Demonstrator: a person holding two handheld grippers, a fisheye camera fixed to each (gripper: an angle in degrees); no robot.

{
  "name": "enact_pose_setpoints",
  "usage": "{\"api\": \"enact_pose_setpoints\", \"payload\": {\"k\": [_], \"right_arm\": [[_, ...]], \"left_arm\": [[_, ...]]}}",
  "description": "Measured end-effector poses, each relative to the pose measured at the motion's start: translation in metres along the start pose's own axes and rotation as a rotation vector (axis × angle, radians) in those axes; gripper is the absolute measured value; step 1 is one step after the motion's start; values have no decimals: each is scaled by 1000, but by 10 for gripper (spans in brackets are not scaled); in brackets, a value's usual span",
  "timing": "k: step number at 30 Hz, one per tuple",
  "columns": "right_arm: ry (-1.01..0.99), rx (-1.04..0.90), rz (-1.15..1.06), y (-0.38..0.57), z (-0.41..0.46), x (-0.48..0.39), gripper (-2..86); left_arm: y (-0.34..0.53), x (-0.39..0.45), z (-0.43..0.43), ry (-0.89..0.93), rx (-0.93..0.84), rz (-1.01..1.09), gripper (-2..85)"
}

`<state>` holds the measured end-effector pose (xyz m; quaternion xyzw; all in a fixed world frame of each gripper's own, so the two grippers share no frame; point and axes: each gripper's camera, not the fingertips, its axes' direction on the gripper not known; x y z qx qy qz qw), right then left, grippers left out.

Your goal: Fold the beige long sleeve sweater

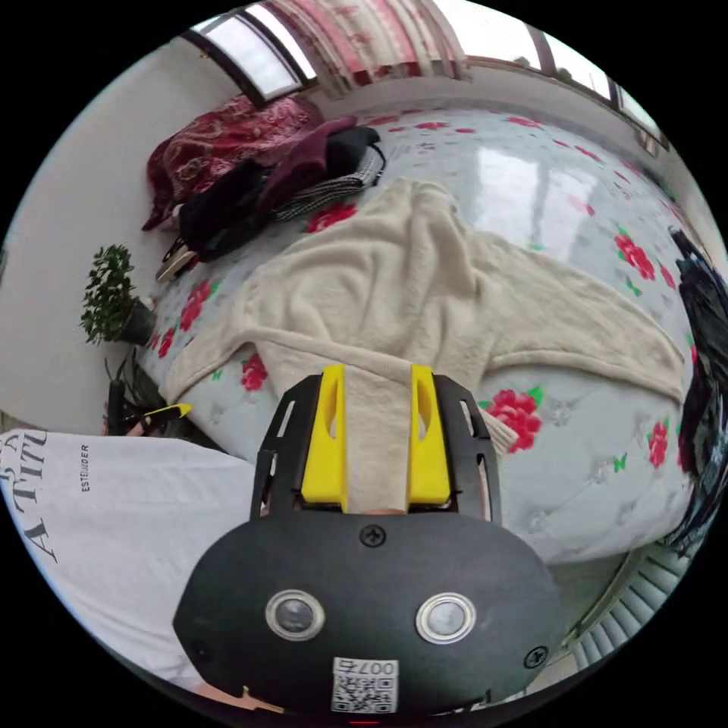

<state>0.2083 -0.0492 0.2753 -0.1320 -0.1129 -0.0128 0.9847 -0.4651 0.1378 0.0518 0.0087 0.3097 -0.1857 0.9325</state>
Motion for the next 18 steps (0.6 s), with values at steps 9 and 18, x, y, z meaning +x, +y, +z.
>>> {"api": "enact_pose_setpoints", "payload": {"k": [9, 18], "right_arm": [[-105, -30, 305, 21, 54, 71, 74], [-68, 200, 32, 33, 15, 19, 10]], "left_arm": [[-10, 65, 18, 78, -44, 174, 44], [3, 136, 25, 39, -77, 366, 75]]}}
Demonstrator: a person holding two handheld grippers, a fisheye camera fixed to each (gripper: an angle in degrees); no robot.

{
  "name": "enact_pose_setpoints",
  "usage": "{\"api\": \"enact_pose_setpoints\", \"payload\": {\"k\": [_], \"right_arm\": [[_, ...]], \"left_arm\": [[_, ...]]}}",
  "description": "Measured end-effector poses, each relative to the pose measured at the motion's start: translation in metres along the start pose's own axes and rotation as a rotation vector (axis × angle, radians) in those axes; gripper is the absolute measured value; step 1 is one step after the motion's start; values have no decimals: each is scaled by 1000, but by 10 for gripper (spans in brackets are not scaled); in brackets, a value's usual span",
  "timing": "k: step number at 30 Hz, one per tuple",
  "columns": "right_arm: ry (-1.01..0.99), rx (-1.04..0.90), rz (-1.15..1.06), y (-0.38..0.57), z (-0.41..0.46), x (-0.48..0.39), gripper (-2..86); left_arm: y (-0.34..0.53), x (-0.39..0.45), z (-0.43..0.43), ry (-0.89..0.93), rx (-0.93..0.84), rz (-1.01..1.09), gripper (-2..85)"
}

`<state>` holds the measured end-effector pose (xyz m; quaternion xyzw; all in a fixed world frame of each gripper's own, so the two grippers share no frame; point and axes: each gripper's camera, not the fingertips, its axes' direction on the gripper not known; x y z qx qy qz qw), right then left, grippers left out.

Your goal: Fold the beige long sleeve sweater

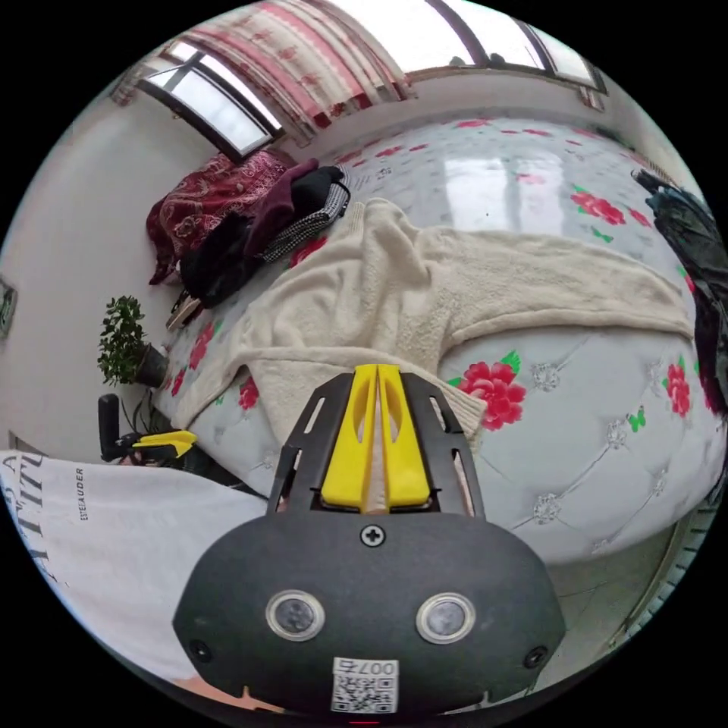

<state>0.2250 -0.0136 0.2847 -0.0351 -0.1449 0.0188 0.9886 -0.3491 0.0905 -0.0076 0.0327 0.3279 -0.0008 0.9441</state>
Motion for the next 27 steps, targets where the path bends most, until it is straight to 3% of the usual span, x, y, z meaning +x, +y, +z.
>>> {"api": "enact_pose_setpoints", "payload": {"k": [3, 6, 9, 12, 14, 18, 20, 23, 27], "right_arm": [[95, -16, 34, 7, 1, 28, 35], [-74, -197, 207, 23, 28, 82, 50], [-88, -153, 276, 49, 41, 106, 41], [-247, -80, 315, 62, 45, 115, 27], [-266, -117, 249, 59, 44, 107, 10], [-157, 48, -68, 54, -2, 51, 0], [-301, 133, -322, 57, -37, 6, -2], [-590, 38, -518, 63, -42, -35, -2], [-801, -74, -673, 83, -27, -66, -3]], "left_arm": [[-8, 15, 5, 10, -2, 17, 80], [-7, 25, 13, 47, -9, -18, 85], [-1, 30, 16, 54, -36, -56, 93], [6, 36, 9, 17, -38, -58, 96], [10, 38, 5, -25, -50, -53, 96], [17, 42, -8, -73, -41, -42, 99], [21, 43, -18, -28, -8, -39, 105], [28, 35, -38, 153, 59, -60, 109], [50, 3, -65, 467, 202, -146, 133]]}}
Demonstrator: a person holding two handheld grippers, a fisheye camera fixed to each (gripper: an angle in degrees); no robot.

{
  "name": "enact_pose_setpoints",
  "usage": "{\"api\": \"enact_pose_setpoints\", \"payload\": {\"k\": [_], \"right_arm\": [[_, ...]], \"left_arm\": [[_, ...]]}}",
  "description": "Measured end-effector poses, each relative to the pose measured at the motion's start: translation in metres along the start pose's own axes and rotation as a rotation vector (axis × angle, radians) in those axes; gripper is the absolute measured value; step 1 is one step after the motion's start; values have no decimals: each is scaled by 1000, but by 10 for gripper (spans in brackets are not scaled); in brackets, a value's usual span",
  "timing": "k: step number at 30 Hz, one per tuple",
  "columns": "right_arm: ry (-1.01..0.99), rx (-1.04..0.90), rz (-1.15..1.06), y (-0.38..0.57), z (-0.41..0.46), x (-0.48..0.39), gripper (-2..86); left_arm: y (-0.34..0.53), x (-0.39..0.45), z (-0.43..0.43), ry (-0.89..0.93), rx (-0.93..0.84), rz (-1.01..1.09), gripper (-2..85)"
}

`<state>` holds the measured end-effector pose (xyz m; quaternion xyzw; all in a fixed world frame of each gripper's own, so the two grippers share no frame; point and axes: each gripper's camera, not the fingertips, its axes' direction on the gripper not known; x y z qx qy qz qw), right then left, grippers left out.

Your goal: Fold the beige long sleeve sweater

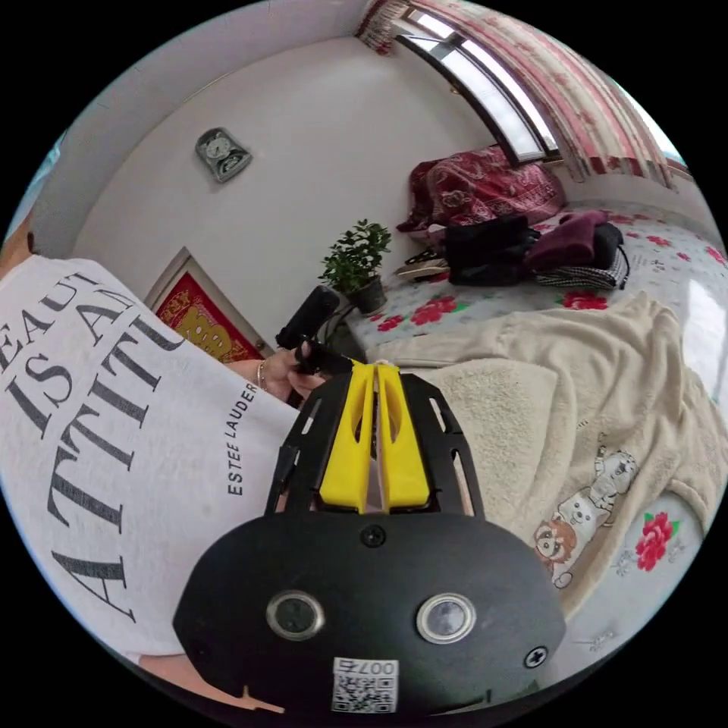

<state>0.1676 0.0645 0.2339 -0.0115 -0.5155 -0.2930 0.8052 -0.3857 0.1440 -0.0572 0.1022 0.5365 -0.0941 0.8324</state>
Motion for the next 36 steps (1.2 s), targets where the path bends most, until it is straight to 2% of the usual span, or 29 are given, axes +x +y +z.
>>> {"api": "enact_pose_setpoints", "payload": {"k": [2, 5, 9, 11, 12, 14, 15, 16, 18, 21, 23, 24, 26, 27, 30, 34, 36], "right_arm": [[-69, -70, -50, 2, 12, -6, -3], [-123, -113, -147, 3, 13, -19, -3], [-189, -140, -204, 3, 15, -23, -2], [-180, -164, -219, 3, 24, -25, 0], [-176, -170, -227, 3, 26, -27, 1], [-116, -212, -244, 4, 36, -33, 5], [-103, -219, -257, 5, 37, -33, 7], [-95, -204, -272, 8, 35, -33, 14], [-81, -190, -241, 15, 22, -28, 25], [96, -97, -5, 54, -21, 6, 49], [241, -46, 340, 115, -60, 54, 72], [267, -45, 436, 133, -68, 67, 78], [305, -15, 763, 202, -94, 106, 93], [307, -1, 823, 216, -98, 112, 96], [267, 11, 993, 262, -95, 132, 105], [-44, 184, 1130, 292, -64, 157, 95], [-195, 236, 1123, 294, -50, 163, 73]], "left_arm": [[7, -7, -10, 55, 24, -20, 147], [16, -15, -9, 86, -33, -51, 175], [23, -16, -17, 239, -29, -42, 217], [25, -14, -21, 207, -26, -31, 218], [25, -14, -19, 173, -46, -32, 207], [22, -21, -12, 238, -65, -43, 170], [22, -33, -8, 280, -53, -98, 113], [22, -41, -6, 185, -40, -135, 31], [21, -42, -6, 185, 5, -130, 16], [19, -24, -9, 127, 33, -49, 7], [18, -19, -12, 102, 34, -44, 4], [19, -17, -16, 95, 44, -45, 3], [20, -14, -20, 103, 64, -46, 1], [22, -13, -23, 112, 80, -54, 1], [28, -15, -29, 125, 124, -92, -2], [36, -26, -31, 115, 140, -156, -4], [39, -33, -32, 110, 155, -187, -4]]}}
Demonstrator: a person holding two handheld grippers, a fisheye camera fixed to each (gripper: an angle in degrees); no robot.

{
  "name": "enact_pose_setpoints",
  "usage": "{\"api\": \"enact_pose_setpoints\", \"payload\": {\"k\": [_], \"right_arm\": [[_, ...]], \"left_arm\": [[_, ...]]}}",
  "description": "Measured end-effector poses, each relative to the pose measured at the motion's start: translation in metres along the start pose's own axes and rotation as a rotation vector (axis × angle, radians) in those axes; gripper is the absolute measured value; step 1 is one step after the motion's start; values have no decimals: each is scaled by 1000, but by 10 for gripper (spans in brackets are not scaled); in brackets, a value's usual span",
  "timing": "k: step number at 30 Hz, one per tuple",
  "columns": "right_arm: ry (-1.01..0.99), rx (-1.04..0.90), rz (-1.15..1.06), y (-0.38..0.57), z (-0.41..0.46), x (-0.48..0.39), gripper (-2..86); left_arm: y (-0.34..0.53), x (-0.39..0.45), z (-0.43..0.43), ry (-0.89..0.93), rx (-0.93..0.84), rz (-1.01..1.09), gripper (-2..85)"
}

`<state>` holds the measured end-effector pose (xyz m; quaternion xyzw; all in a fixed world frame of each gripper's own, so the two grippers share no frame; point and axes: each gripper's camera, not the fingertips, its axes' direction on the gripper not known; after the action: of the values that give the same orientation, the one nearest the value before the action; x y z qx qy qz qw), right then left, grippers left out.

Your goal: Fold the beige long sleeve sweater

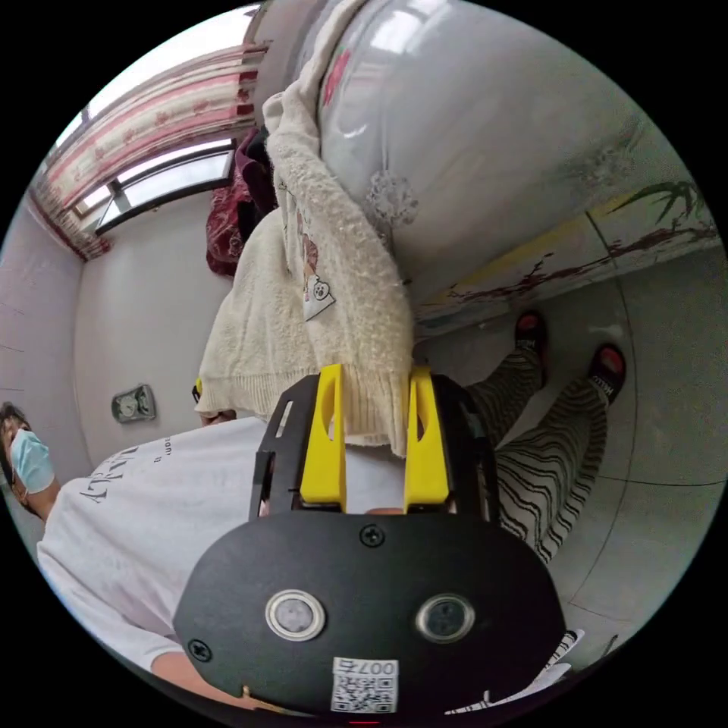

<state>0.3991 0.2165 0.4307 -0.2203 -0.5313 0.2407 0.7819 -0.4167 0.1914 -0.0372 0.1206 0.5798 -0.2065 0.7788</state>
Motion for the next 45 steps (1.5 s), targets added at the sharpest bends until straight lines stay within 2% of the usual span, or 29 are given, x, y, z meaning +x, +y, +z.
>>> {"api": "enact_pose_setpoints", "payload": {"k": [3, 7, 9, 11, 12, 14, 15, 16, 17, 19, 20, 23, 27, 30, 32, 34, 36, 40, 45], "right_arm": [[-81, -24, -9, -4, 6, -8, 39], [-97, 84, -83, -19, -26, -46, 11], [-90, 149, -87, -51, -44, -67, 5], [-59, 239, -155, -113, -64, -125, 2], [-36, 258, -192, -128, -69, -148, 2], [109, 333, -460, -168, -88, -274, 1], [141, 357, -545, -169, -93, -308, 0], [188, 434, -726, -159, -104, -374, 0], [202, 504, -885, -139, -112, -426, 0], [247, 556, -1053, -105, -116, -477, 0], [276, 575, -1147, -80, -115, -493, 0], [257, 596, -1273, -30, -110, -481, 0], [273, 473, -1178, 0, -89, -404, 0], [422, 351, -901, 6, -58, -307, 1], [464, 242, -609, 7, -33, -224, 2], [468, 173, -442, 12, -15, -176, 2], [471, 122, -354, 20, 1, -150, 3], [614, 24, -376, 49, 27, -149, 5], [679, 25, -280, 57, 37, -138, 17]], "left_arm": [[1, -20, -9, -62, 50, -82, -2], [-15, -76, -18, -187, 89, -262, 0], [-50, -98, -10, -146, 107, -306, 0], [-109, -90, 4, -100, 139, -237, 0], [-158, -67, 15, -84, 141, -168, -1], [-228, -3, 29, -96, 125, -15, 0], [-263, 57, 30, -97, 147, 134, 0], [-282, 116, 26, -68, 179, 286, 0], [-287, 144, 22, -49, 196, 361, 1], [-277, 234, 4, -16, 238, 618, 1], [-270, 249, 0, -17, 234, 668, 1], [-222, 281, -6, -14, 168, 824, 1], [-160, 225, 27, -109, 30, 739, 1], [-121, 125, 77, -175, -134, 460, 1], [-89, 57, 106, -220, -205, 276, 0], [-46, -18, 132, -256, -269, 32, 1], [-19, -48, 139, -281, -280, -84, 2], [18, -43, 133, -401, -337, -43, 9], [39, -60, 122, -395, -334, -127, 32]]}}
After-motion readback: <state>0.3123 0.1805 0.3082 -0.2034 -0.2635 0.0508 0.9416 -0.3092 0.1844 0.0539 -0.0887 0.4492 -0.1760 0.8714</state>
